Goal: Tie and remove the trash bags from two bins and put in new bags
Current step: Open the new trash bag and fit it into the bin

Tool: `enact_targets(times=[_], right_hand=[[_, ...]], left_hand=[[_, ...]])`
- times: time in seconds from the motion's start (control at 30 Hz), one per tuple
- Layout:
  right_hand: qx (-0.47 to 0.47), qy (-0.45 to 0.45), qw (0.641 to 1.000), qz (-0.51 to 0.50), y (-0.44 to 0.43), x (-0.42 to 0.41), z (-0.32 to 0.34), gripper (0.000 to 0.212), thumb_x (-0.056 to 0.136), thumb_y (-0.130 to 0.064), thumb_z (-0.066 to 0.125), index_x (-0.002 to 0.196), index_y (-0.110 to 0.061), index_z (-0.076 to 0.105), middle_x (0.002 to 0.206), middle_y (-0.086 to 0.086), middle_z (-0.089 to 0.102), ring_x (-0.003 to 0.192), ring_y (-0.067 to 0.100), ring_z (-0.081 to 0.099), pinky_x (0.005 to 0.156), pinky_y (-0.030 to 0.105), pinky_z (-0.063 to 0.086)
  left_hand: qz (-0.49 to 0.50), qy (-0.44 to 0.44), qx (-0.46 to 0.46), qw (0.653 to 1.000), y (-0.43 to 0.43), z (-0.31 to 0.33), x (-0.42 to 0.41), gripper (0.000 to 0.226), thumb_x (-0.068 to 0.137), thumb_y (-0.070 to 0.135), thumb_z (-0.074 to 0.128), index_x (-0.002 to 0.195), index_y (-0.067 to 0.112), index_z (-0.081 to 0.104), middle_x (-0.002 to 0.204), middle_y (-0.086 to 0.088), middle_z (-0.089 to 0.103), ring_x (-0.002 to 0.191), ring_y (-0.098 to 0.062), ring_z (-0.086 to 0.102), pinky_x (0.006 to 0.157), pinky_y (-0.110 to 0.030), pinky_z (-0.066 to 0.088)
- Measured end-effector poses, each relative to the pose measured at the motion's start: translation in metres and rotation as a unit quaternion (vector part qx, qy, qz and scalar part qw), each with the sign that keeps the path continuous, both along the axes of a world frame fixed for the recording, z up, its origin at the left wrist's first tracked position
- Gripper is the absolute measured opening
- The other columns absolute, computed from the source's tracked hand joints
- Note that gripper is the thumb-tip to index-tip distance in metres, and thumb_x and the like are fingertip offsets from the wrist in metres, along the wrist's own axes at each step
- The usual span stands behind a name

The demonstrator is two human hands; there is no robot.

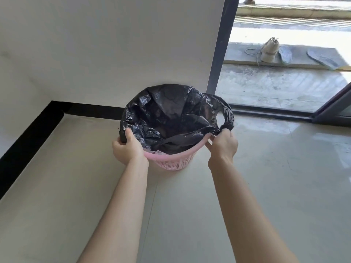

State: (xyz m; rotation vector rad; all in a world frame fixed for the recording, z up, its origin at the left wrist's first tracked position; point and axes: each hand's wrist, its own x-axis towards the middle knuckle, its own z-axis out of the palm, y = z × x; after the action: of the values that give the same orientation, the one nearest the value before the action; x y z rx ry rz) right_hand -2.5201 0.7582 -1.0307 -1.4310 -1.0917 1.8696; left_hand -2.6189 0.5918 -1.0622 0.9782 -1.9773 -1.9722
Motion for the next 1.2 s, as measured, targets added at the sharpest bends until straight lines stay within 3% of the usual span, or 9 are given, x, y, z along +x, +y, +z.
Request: enact_targets(times=[0.17, 0.3, 0.5, 0.7, 0.9, 0.97, 1.03, 1.1, 1.2], right_hand=[[-0.185, 0.057, 0.981, -0.008, -0.001, 0.012, -0.030, 0.026, 0.099, -0.003, 0.037, 0.091, -0.009, 0.061, 0.081, 0.004, 0.062, 0.069, 0.016, 0.061, 0.061, 0.027, 0.054], [-0.237, 0.101, 0.966, 0.035, -0.001, 0.010, -0.045, 0.031, 0.097, 0.007, 0.033, 0.080, -0.004, 0.057, 0.068, 0.005, 0.054, 0.054, 0.012, 0.051, 0.043, 0.017, 0.047], [0.119, -0.106, 0.978, 0.134, 0.011, -0.005, -0.059, 0.022, 0.097, -0.020, 0.036, 0.092, -0.017, 0.057, 0.079, 0.005, 0.063, 0.071, 0.027, 0.060, 0.068, 0.037, 0.055], [0.375, -0.166, 0.890, 0.200, -0.003, 0.016, -0.076, 0.022, 0.104, -0.010, 0.033, 0.105, -0.001, 0.053, 0.086, 0.008, 0.055, 0.077, 0.028, 0.047, 0.067, 0.029, 0.025], [0.147, -0.182, 0.941, 0.243, 0.008, 0.023, -0.090, 0.020, 0.101, -0.023, 0.039, 0.113, -0.017, 0.054, 0.087, 0.010, 0.064, 0.081, 0.027, 0.067, 0.085, 0.047, 0.055], [0.051, -0.140, 0.966, 0.213, 0.020, 0.022, -0.082, 0.052, 0.094, -0.028, 0.050, 0.144, -0.019, 0.040, 0.111, 0.010, 0.061, 0.107, 0.029, 0.064, 0.099, 0.044, 0.050], [0.063, -0.132, 0.984, 0.101, 0.033, 0.015, -0.062, 0.066, 0.090, -0.029, 0.050, 0.152, -0.021, 0.031, 0.143, 0.011, 0.042, 0.132, 0.030, 0.045, 0.109, 0.039, 0.037], [0.227, -0.125, 0.965, 0.048, 0.037, 0.008, -0.033, 0.056, 0.093, -0.021, 0.048, 0.148, -0.022, 0.040, 0.144, 0.009, 0.039, 0.136, 0.023, 0.036, 0.112, 0.035, 0.029], [0.554, -0.077, 0.817, 0.143, 0.033, -0.014, 0.005, 0.036, 0.095, -0.018, 0.054, 0.129, -0.025, 0.063, 0.127, 0.001, 0.055, 0.124, 0.019, 0.043, 0.106, 0.028, 0.034]], left_hand=[[0.004, 0.043, 0.071, 0.997, -0.010, -0.009, 0.017, 0.034, 0.097, 0.040, 0.051, 0.071, 0.021, 0.064, 0.075, 0.005, 0.064, 0.070, -0.014, 0.056, 0.073, -0.032, 0.052], [-0.048, 0.031, 0.197, 0.979, -0.011, -0.014, 0.021, 0.024, 0.099, 0.025, 0.054, 0.081, 0.021, 0.070, 0.084, 0.002, 0.071, 0.079, -0.016, 0.066, 0.070, -0.027, 0.056], [-0.130, 0.163, -0.191, 0.959, -0.021, -0.044, 0.019, 0.019, 0.097, 0.017, 0.050, 0.094, 0.006, 0.067, 0.085, -0.011, 0.069, 0.074, -0.026, 0.058, 0.068, -0.029, 0.044], [-0.195, 0.107, -0.215, 0.951, -0.019, -0.068, 0.031, 0.019, 0.096, 0.006, 0.046, 0.104, 0.001, 0.063, 0.097, -0.014, 0.070, 0.085, -0.028, 0.060, 0.068, -0.023, 0.034], [-0.135, 0.048, -0.046, 0.989, -0.036, -0.060, 0.014, 0.013, 0.092, 0.024, 0.062, 0.104, 0.018, 0.065, 0.106, -0.007, 0.069, 0.103, -0.029, 0.066, 0.088, -0.037, 0.051], [-0.096, 0.039, 0.059, 0.993, -0.037, -0.042, 0.004, 0.019, 0.087, 0.042, 0.061, 0.100, 0.029, 0.062, 0.108, 0.000, 0.063, 0.106, -0.024, 0.062, 0.091, -0.036, 0.051], [-0.060, 0.058, -0.008, 0.996, -0.036, -0.020, -0.008, 0.025, 0.089, 0.051, 0.051, 0.101, 0.031, 0.061, 0.111, 0.003, 0.054, 0.112, -0.022, 0.050, 0.096, -0.033, 0.042], [-0.084, 0.187, -0.200, 0.958, -0.034, -0.002, -0.018, 0.039, 0.091, 0.040, 0.052, 0.122, 0.017, 0.060, 0.129, -0.010, 0.049, 0.125, -0.026, 0.041, 0.106, -0.034, 0.034], [-0.283, 0.378, -0.445, 0.761, -0.020, 0.016, -0.043, 0.028, 0.090, 0.018, 0.056, 0.115, 0.013, 0.067, 0.121, -0.010, 0.061, 0.117, -0.027, 0.053, 0.103, -0.036, 0.035]])
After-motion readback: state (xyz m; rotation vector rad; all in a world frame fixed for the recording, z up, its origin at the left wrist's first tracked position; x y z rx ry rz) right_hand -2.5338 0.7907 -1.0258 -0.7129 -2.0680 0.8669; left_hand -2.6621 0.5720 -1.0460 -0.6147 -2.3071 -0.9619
